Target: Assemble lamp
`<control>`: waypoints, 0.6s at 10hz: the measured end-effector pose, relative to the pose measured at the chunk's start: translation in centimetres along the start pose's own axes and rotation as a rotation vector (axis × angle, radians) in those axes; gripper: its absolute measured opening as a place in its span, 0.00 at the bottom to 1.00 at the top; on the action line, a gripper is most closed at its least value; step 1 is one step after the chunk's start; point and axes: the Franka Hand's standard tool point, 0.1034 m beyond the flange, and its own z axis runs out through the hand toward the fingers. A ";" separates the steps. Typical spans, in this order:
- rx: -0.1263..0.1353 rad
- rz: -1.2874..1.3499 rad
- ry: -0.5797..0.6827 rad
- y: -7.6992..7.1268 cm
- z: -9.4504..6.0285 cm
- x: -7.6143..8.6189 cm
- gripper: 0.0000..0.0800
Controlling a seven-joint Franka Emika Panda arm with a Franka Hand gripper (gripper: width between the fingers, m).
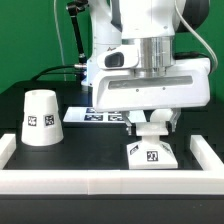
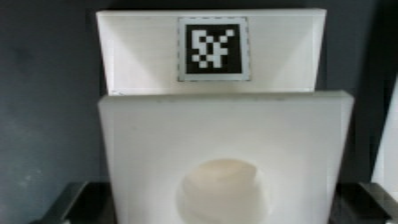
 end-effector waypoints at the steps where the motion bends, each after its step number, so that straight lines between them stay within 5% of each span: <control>1: 0.002 -0.007 0.022 -0.4 0.1 0.8 0.67; 6: 0.017 -0.047 0.072 -3.3 0.8 3.8 0.67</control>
Offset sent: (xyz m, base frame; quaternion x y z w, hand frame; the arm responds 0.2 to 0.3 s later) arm 0.0302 0.0174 -0.0073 -0.0065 0.0197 -0.0221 0.9995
